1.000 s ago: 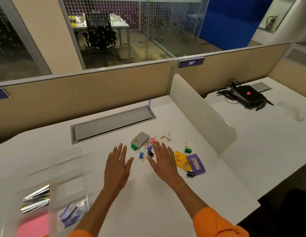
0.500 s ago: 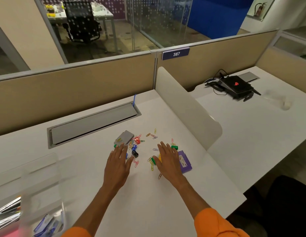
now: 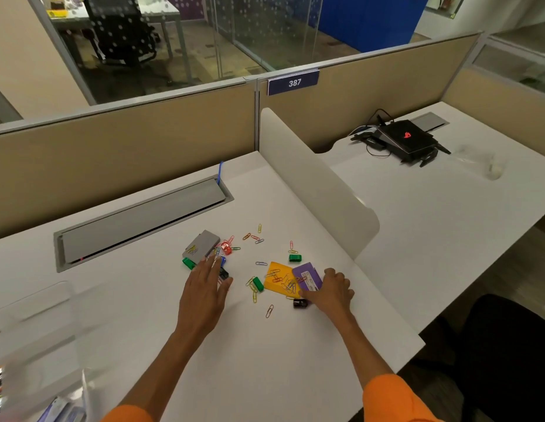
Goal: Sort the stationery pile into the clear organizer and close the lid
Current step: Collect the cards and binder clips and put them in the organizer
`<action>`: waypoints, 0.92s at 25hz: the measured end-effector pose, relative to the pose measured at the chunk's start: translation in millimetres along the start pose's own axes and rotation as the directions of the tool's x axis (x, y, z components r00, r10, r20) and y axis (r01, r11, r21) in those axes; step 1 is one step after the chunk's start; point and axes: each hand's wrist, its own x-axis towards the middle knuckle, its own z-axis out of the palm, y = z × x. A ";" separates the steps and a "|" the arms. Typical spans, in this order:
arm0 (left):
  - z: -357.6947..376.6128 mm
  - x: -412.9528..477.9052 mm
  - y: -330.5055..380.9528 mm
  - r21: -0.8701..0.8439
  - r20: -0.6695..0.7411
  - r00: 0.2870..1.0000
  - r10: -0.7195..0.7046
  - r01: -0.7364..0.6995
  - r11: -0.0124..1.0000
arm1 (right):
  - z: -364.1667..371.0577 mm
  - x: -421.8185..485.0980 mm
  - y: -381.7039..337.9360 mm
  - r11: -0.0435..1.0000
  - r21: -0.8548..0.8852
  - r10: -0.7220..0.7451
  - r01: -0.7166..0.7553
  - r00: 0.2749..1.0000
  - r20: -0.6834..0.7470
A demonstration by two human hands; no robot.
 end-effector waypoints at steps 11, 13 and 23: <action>-1.4 0.9 -9.4 0.023 0.025 0.998 -0.050 0.049 0.999 | 3.2 9.8 9.8 0.967 0.253 0.023 -0.037 0.998 0.060; -4.7 -0.5 -14.6 0.016 0.010 0.998 -0.056 0.056 0.998 | 1.5 10.5 10.3 0.950 0.312 0.018 -0.032 0.999 0.048; -15.8 -1.1 -57.6 0.034 -0.070 0.993 -0.097 0.100 0.994 | -15.0 -6.2 -5.5 0.922 0.387 0.019 0.011 0.997 -0.076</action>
